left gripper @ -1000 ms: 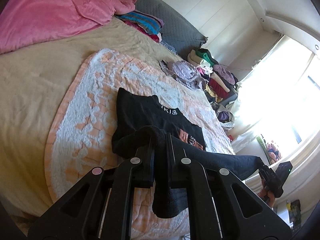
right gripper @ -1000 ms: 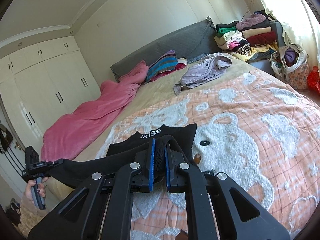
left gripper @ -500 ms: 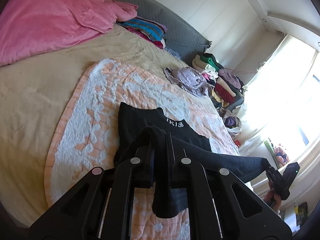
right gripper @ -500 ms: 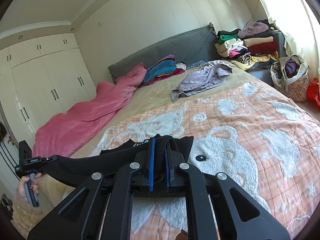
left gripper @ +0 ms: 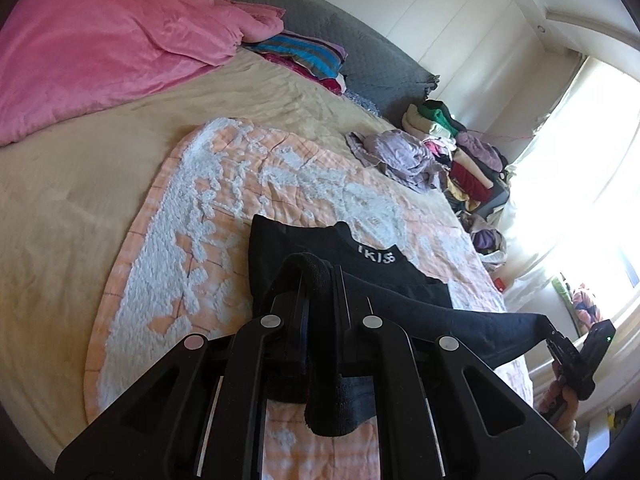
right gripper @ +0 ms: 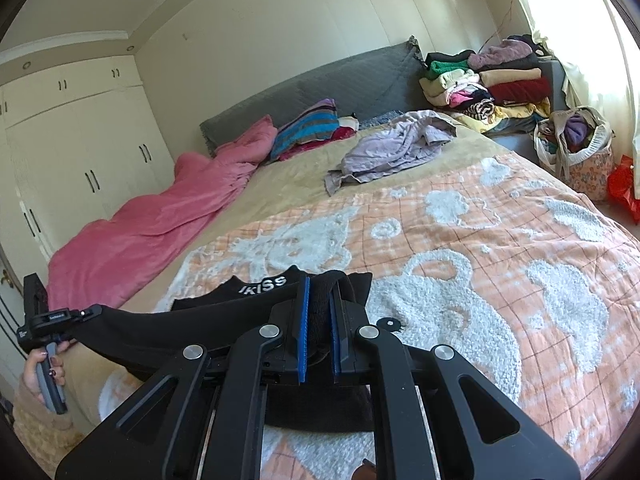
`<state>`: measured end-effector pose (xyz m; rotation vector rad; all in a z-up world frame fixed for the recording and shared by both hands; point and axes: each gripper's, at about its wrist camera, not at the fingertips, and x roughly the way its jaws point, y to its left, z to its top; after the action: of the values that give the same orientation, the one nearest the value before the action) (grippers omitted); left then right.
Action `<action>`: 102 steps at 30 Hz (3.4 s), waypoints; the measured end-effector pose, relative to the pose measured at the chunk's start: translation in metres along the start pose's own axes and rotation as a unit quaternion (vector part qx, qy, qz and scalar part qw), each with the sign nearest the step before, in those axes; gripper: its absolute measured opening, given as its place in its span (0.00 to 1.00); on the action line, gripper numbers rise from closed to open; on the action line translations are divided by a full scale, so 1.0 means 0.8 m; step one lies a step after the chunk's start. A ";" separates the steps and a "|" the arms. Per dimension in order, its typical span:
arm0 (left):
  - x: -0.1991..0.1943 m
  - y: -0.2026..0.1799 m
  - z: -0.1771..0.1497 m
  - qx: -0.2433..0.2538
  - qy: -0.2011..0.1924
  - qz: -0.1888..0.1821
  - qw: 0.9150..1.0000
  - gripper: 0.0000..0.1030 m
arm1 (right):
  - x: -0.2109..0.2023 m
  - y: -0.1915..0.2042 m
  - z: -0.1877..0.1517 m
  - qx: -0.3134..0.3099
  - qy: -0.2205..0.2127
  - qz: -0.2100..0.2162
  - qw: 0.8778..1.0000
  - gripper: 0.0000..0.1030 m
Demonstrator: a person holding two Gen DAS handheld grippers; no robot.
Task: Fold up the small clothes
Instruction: 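Lower the folded hem onto the shirt and open both tools, then grasp the new folded edge of the sweatshirt with both tools, then lift the folded edge with both tools and fold it toward the collar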
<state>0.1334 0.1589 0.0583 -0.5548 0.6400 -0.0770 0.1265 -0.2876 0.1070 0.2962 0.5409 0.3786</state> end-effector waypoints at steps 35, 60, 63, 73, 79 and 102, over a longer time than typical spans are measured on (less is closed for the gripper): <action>0.003 0.017 -0.034 0.041 -0.008 0.064 0.997 0.25 | 0.046 0.019 -0.056 -0.015 0.060 -0.028 0.998 0.24; 0.071 -0.014 -0.103 0.171 0.069 0.118 0.976 0.10 | 0.139 0.060 -0.118 -0.103 0.172 -0.086 0.976 0.23; 0.078 -0.016 -0.100 0.166 0.065 0.118 0.977 0.10 | 0.151 0.062 -0.113 -0.109 0.172 -0.089 0.975 0.23; 0.089 -0.018 -0.083 0.154 0.057 0.113 0.980 0.10 | 0.178 0.066 -0.102 -0.109 0.168 -0.096 0.975 0.23; 0.093 -0.022 -0.075 0.153 0.056 0.112 0.980 0.10 | 0.180 0.064 -0.099 -0.108 0.167 -0.094 0.975 0.23; 0.122 -0.015 -0.018 0.124 0.078 0.102 0.984 0.12 | 0.234 0.048 -0.044 -0.087 0.172 -0.070 0.979 0.23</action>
<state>0.2047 0.1193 0.0019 -0.2411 0.8234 -0.0074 0.2449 -0.1680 0.0100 0.0211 0.8579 0.3392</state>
